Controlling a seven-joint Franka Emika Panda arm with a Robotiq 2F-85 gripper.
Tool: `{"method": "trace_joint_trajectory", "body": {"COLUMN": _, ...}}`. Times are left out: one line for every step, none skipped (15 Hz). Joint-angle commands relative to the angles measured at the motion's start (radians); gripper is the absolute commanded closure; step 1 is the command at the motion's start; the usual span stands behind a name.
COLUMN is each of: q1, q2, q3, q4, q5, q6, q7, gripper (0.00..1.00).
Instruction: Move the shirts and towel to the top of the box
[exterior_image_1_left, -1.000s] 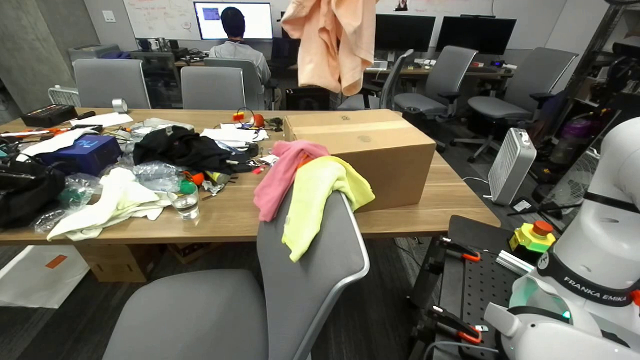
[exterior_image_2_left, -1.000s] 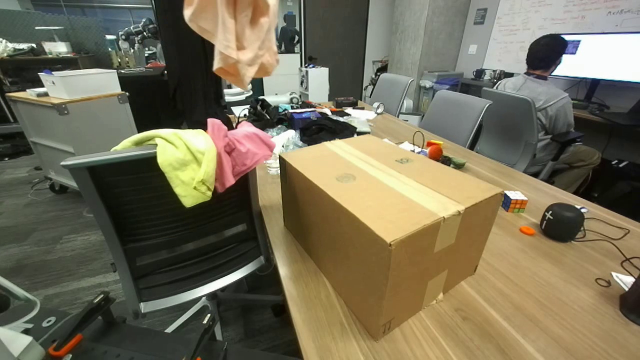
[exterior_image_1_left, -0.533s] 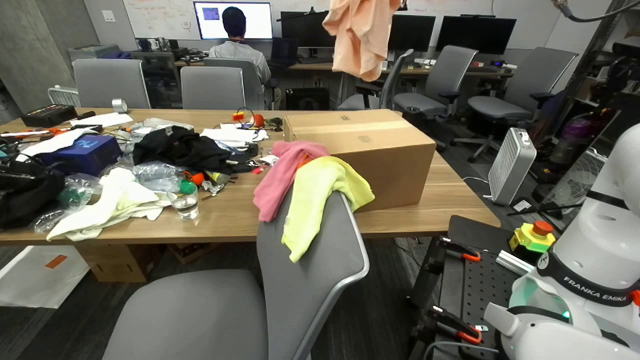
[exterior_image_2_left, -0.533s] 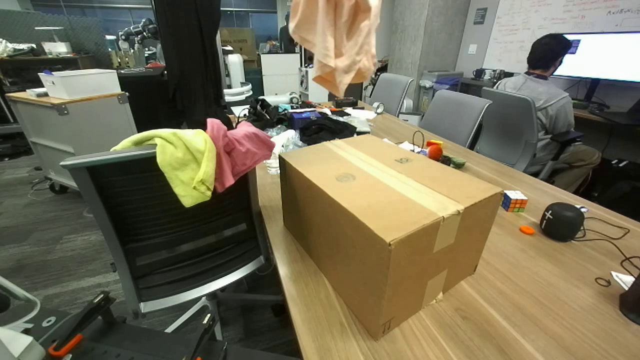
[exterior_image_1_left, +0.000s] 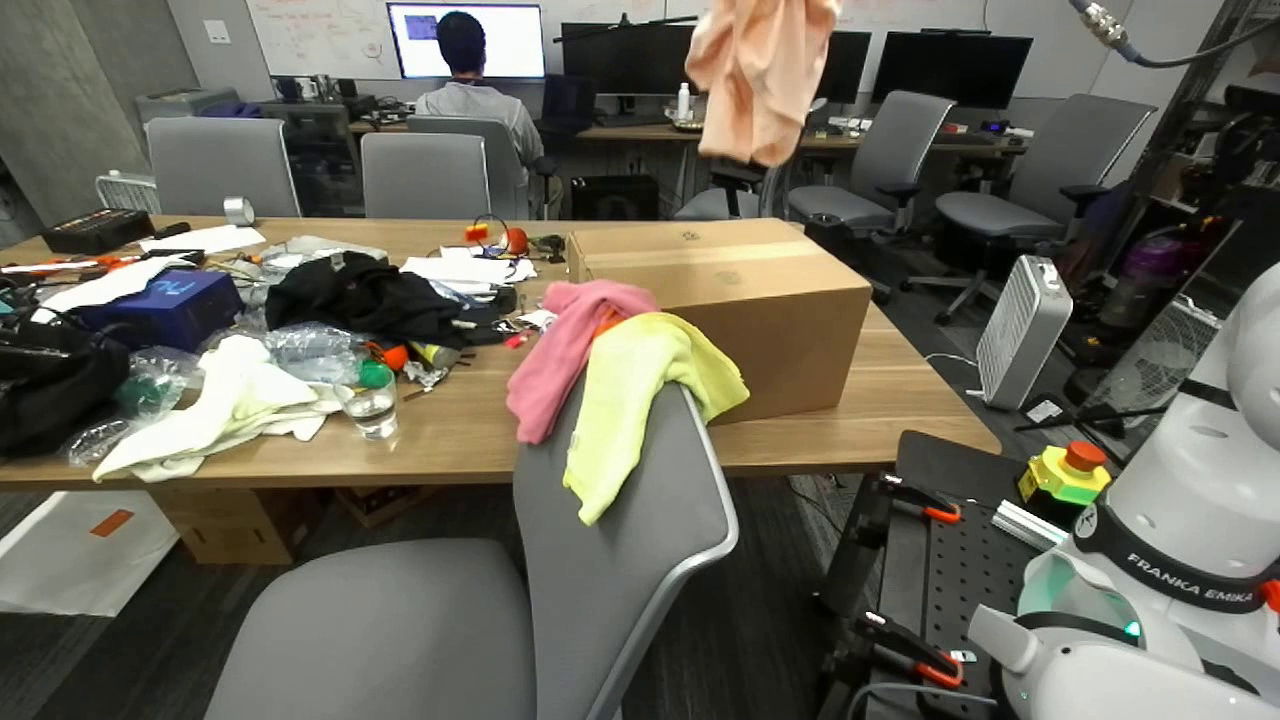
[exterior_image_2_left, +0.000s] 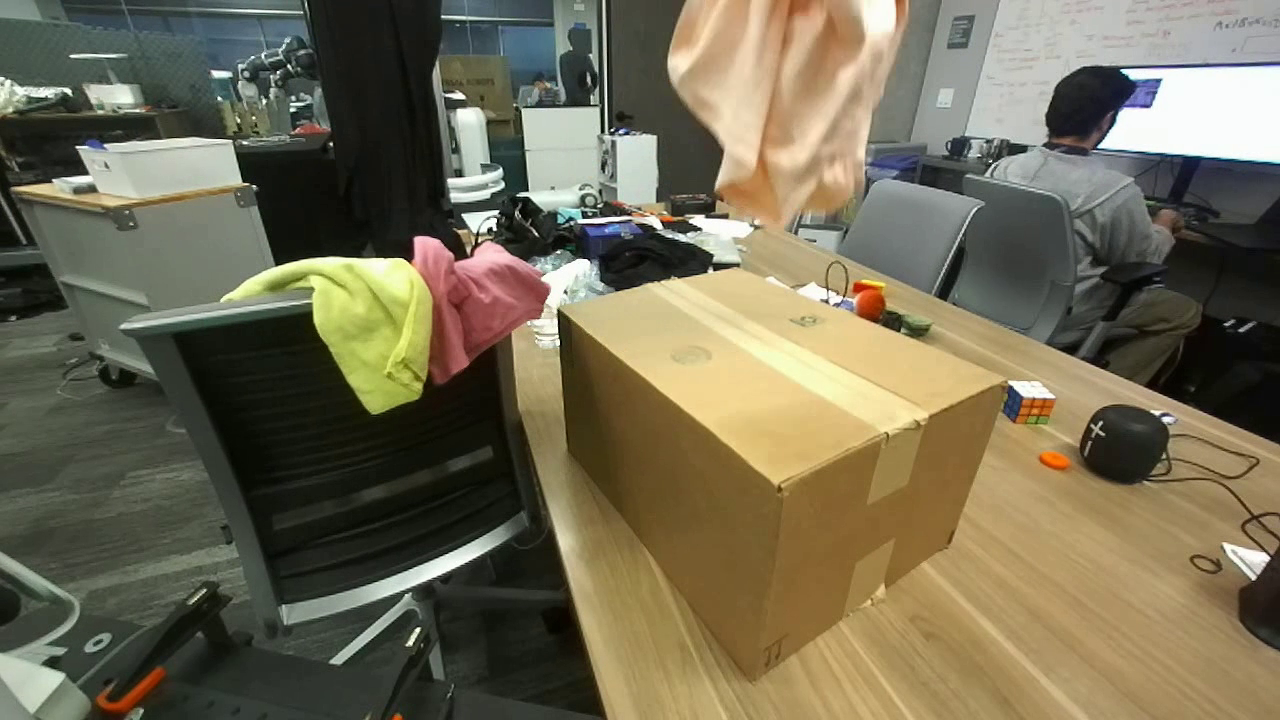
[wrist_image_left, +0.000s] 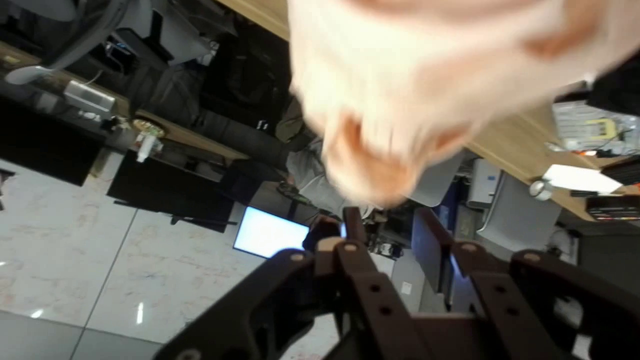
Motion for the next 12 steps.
{"method": "trace_joint_trajectory", "body": {"q1": -0.072, "q2": 0.019, "q3": 0.061, "q4": 0.034, "q5": -0.212, "q6": 0.03, "q7": 0.159, "gripper": 0.34}}
{"method": "trace_joint_trajectory", "body": {"q1": -0.07, "q2": 0.013, "q3": 0.067, "q4": 0.031, "q5": -0.251, "q6": 0.01, "q7": 0.174, "gripper": 0.27}}
{"method": "trace_joint_trajectory", "body": {"q1": -0.061, "q2": 0.006, "q3": 0.067, "q4": 0.023, "q5": -0.275, "q6": -0.005, "q7": 0.172, "gripper": 0.18}}
{"method": "trace_joint_trajectory", "body": {"q1": -0.043, "q2": -0.011, "q3": 0.077, "q4": -0.021, "q5": -0.298, "q6": -0.009, "q7": 0.17, "gripper": 0.12}}
{"method": "trace_joint_trajectory", "body": {"q1": -0.027, "q2": -0.02, "q3": 0.081, "q4": -0.04, "q5": -0.305, "q6": -0.019, "q7": 0.151, "gripper": 0.05}}
{"method": "trace_joint_trajectory", "body": {"q1": -0.005, "q2": -0.038, "q3": 0.085, "q4": -0.074, "q5": -0.294, "q6": -0.029, "q7": 0.112, "gripper": 0.0}}
{"method": "trace_joint_trajectory", "body": {"q1": 0.023, "q2": -0.064, "q3": 0.091, "q4": -0.12, "q5": -0.269, "q6": -0.037, "q7": 0.068, "gripper": 0.0}}
{"method": "trace_joint_trajectory", "body": {"q1": 0.049, "q2": -0.078, "q3": 0.095, "q4": -0.155, "q5": -0.244, "q6": -0.041, "q7": 0.031, "gripper": 0.0}}
{"method": "trace_joint_trajectory", "body": {"q1": 0.081, "q2": -0.094, "q3": 0.102, "q4": -0.187, "q5": -0.216, "q6": -0.057, "q7": -0.008, "gripper": 0.0}}
{"method": "trace_joint_trajectory", "body": {"q1": 0.111, "q2": -0.11, "q3": 0.109, "q4": -0.22, "q5": -0.184, "q6": -0.073, "q7": -0.04, "gripper": 0.0}}
{"method": "trace_joint_trajectory", "body": {"q1": 0.14, "q2": -0.124, "q3": 0.115, "q4": -0.251, "q5": -0.15, "q6": -0.087, "q7": -0.075, "gripper": 0.0}}
{"method": "trace_joint_trajectory", "body": {"q1": 0.168, "q2": -0.135, "q3": 0.122, "q4": -0.27, "q5": -0.11, "q6": -0.112, "q7": -0.115, "gripper": 0.0}}
